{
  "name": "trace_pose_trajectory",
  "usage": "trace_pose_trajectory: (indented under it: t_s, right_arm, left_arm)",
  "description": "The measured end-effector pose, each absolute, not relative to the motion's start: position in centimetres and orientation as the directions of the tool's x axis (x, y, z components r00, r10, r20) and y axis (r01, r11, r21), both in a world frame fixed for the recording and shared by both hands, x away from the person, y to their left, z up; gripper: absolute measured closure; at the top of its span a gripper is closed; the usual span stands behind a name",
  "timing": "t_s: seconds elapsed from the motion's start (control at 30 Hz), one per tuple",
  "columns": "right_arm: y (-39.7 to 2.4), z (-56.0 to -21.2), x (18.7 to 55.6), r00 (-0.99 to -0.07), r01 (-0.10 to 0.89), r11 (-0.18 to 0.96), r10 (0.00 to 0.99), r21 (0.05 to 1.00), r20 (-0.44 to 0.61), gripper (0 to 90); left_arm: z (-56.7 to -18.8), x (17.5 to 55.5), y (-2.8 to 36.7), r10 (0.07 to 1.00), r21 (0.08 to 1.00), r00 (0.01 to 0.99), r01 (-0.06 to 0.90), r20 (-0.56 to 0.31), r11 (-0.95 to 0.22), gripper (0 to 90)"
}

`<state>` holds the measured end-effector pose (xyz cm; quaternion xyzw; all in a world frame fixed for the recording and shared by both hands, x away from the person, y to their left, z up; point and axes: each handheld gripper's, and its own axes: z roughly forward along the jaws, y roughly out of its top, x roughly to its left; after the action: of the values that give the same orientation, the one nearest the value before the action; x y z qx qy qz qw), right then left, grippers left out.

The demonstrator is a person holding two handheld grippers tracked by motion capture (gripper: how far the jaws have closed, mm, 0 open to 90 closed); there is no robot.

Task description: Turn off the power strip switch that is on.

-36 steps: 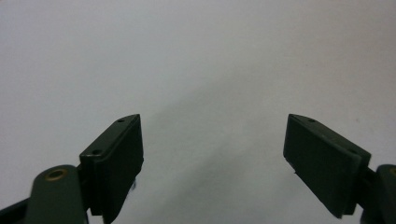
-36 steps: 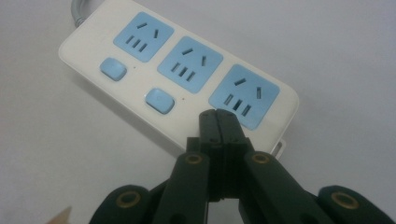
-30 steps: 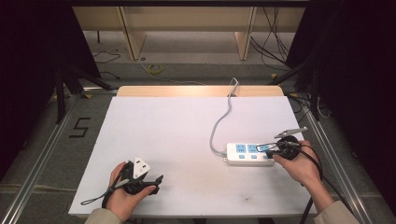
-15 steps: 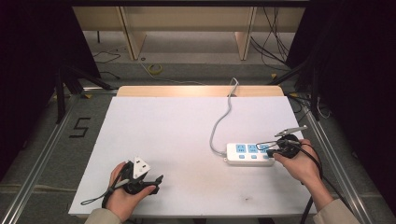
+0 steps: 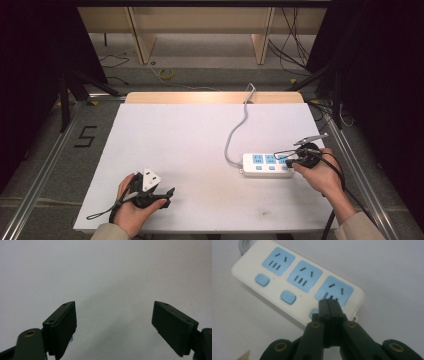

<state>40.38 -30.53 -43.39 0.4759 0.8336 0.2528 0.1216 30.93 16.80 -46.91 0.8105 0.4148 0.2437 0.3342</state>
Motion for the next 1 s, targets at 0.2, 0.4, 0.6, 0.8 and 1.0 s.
trace_pose_trajectory:
  t_s: [0.2,0.4,0.6,0.8,1.0]
  right_arm:
    - [-30.45,-43.38,40.52,-0.519,0.735,0.423,0.854,0.530,0.038,90.0]
    - [-30.31,-43.35,40.64,-0.520,0.739,0.426,0.853,0.522,0.041,90.0]
    - [-30.20,-43.35,40.74,-0.522,0.742,0.431,0.852,0.514,0.038,90.0]
    - [-30.12,-43.25,40.85,-0.524,0.743,0.434,0.851,0.510,0.039,90.0]
    - [-30.00,-43.25,40.97,-0.524,0.748,0.437,0.851,0.500,0.041,90.0]
  left_arm:
    - [-46.91,30.94,16.81,0.835,0.744,0.537,0.510,0.118,-0.432,19.9]
    - [-46.90,30.93,16.81,0.836,0.745,0.536,0.509,0.117,-0.431,19.9]
    - [-46.91,30.94,16.81,0.835,0.744,0.537,0.509,0.118,-0.432,19.9]
    - [-46.90,30.93,16.81,0.836,0.745,0.537,0.509,0.117,-0.432,20.0]
    - [-46.91,30.93,16.79,0.838,0.748,0.534,0.509,0.115,-0.427,20.0]
